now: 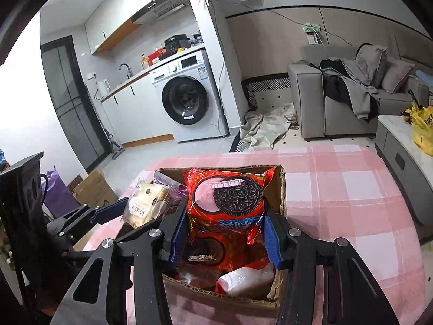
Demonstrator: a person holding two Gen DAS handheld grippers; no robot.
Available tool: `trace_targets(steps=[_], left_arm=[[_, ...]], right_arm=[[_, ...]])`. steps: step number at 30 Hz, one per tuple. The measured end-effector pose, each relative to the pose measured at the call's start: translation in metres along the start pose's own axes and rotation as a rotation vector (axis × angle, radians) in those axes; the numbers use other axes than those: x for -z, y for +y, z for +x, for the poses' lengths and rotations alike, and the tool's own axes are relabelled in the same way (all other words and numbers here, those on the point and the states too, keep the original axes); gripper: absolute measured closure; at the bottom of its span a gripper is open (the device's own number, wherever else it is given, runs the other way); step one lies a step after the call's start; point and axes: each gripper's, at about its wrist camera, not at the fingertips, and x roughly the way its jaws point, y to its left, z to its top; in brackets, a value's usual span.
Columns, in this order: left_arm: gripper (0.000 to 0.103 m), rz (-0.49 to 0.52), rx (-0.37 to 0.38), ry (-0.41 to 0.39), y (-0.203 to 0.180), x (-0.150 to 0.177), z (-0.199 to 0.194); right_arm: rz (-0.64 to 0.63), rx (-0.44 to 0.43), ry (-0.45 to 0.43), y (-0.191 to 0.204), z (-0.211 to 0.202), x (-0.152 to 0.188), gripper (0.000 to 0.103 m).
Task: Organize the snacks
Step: 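Lift both held packs and carry them over the cardboard box, then lower both packs into the box and open both tools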
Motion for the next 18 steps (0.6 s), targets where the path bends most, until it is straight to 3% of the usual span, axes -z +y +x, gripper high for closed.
trace_targets(steps=[18], left_arm=[[0.042,0.029,-0.011,0.019,-0.002,0.011,0.035]], right_arm=[[0.019,0.012,0.028,-0.011,0.033,0.007,0.054]])
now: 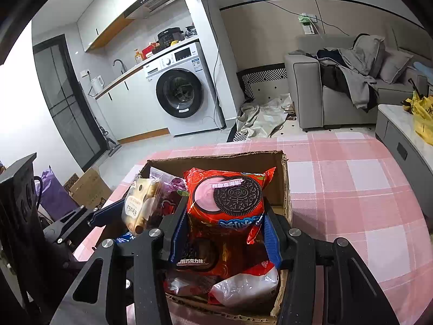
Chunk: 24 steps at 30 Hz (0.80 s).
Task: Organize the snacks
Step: 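Lower both packs into the box and open both tools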
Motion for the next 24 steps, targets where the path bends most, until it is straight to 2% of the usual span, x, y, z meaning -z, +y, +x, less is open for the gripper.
trace_targets(steps=[8,12,15,17,20,24], left_arm=[[0.041,0.004,0.001,0.005,-0.003,0.005,0.004],[0.041,0.007,0.008,0.014,-0.007,0.002,0.003],[0.037,-0.009,0.021,0.012,-0.003,0.002,-0.002],[0.030,-0.032,0.037,0.010,0.001,0.003,-0.009],[0.023,-0.059,0.068,0.007,0.002,0.005,-0.017],[0.021,-0.066,0.062,0.008,0.000,0.008,-0.030]], right_arm=[[0.000,0.011,0.001,-0.002,0.005,-0.003,0.054],[-0.030,0.027,-0.009,0.003,0.001,-0.004,0.049],[-0.055,0.015,-0.017,0.002,-0.006,-0.004,0.033],[-0.067,0.012,-0.023,0.000,-0.011,-0.003,0.032],[-0.080,0.009,-0.024,-0.004,-0.022,0.000,0.022],[-0.078,0.008,-0.033,-0.011,-0.039,0.005,0.011]])
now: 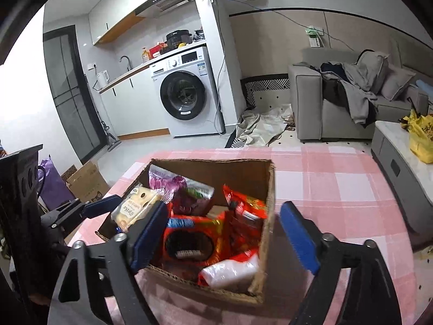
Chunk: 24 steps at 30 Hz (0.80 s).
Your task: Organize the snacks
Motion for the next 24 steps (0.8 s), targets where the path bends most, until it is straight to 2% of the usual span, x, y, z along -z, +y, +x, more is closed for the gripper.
trace_targets(steps=[3,6,9,18,24], left_arm=[[0.012,0.005,-0.016,-0.010,-0.002,0.005,-0.013],[0.000,-0.013,-0.025,-0.042,-0.001,0.010,-0.030],[0.000,-0.044,-0.016,-0.070,0.002,0.015,-0.046],[0.000,-0.057,-0.035,-0.117,0.006,0.038,-0.088],[0.000,-0.071,-0.076,-0.186,0.009,0.062,-0.113]], right_arm=[[0.014,-0.033,0.004,-0.006,-0.012,0.005,0.002],[0.010,-0.056,-0.013,-0.006,-0.025,0.009,0.001],[-0.017,-0.039,-0.041,-0.004,-0.039,0.017,0.000],[-0.011,-0.088,-0.124,0.005,-0.071,0.048,0.000],[-0.065,-0.084,-0.127,0.014,-0.078,0.065,0.000]])
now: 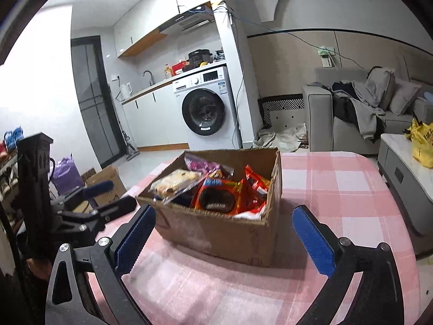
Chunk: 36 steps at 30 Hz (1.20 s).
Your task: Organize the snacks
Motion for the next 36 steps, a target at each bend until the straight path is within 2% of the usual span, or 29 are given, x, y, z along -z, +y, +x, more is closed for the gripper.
trace_targets(steps=[11,15,23,28,36], left_arm=[[0.000,0.002,-0.001,-0.066,0.010,0.021,-0.020],[0.000,-0.002,-0.001,-0.058,0.013,0.028,-0.017],[0.000,-0.023,-0.026,-0.063,0.017,0.035,-0.007],[0.000,-0.002,-0.040,-0.061,0.013,0.039,-0.002],[0.000,0.033,-0.017,-0.057,0.006,0.042,0.001]], right_arm=[[-0.048,-0.002,-0.034,0.012,0.004,0.021,0.000],[-0.057,0.012,-0.070,0.011,0.003,0.025,0.000],[-0.057,0.015,-0.083,0.008,0.005,0.033,0.000],[-0.053,0.018,-0.084,0.003,0.008,0.036,0.000],[-0.078,0.044,-0.102,0.008,0.004,0.040,0.000]])
